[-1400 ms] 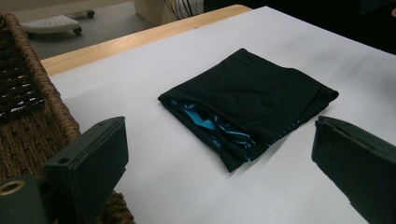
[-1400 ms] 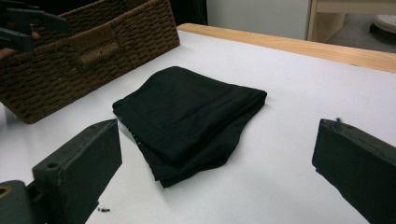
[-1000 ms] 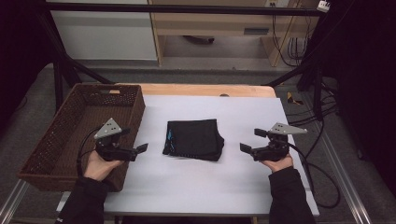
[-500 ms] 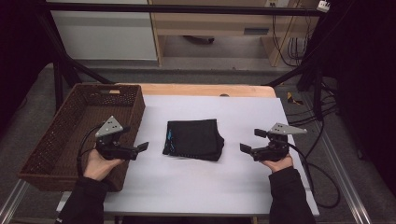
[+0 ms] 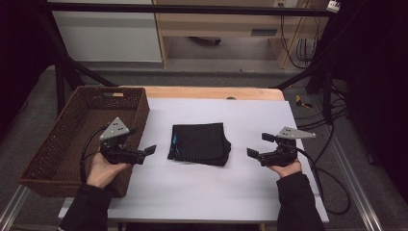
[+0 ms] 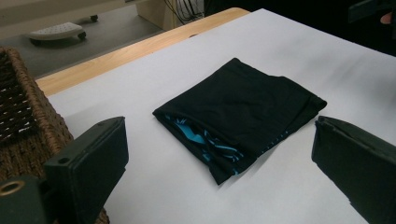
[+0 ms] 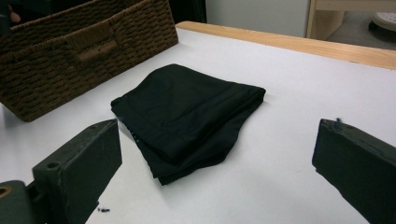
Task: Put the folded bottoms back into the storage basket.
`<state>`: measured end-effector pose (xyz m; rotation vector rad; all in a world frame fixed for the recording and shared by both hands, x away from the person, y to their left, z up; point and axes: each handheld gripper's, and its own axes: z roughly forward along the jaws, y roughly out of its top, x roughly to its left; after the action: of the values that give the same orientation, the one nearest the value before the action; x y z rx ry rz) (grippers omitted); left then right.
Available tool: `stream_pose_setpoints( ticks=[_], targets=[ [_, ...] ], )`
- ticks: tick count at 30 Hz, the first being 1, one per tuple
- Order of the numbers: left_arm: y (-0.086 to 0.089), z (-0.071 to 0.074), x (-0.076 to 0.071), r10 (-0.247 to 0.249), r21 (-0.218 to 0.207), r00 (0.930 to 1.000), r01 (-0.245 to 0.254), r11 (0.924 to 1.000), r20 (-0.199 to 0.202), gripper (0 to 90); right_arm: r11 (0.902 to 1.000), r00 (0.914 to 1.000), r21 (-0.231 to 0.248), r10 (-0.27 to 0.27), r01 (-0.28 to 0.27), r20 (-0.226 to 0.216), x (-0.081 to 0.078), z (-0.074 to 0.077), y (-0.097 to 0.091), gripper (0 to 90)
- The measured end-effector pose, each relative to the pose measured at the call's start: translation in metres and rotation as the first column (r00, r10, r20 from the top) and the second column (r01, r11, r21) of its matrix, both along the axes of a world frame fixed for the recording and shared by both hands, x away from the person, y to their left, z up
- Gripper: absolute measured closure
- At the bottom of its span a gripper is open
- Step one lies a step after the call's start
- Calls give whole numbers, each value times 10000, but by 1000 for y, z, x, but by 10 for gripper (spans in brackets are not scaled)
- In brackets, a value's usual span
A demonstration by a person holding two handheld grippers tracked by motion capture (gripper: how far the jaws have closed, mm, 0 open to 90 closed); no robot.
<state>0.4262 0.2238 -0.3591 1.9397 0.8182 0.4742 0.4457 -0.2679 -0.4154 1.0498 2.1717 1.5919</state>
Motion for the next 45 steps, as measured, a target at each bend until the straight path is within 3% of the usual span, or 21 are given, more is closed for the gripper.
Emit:
stream_pose_setpoints(
  ticks=[20,35,45],
  targets=[
    [-32,7,8,158,-28,9998,-158,9999,-144,35,10000,10000,-32,22,-22,22,0,-1,1,18],
    [-56,-7,21,288,158,9983,-280,9995,-514,33,9999,10000,-85,68,-67,7,0,-2,2,18],
    [-64,-16,33,521,147,9977,-515,9986,-443,33,9999,10000,-91,60,-60,18,0,-1,2,18]
  ],
)
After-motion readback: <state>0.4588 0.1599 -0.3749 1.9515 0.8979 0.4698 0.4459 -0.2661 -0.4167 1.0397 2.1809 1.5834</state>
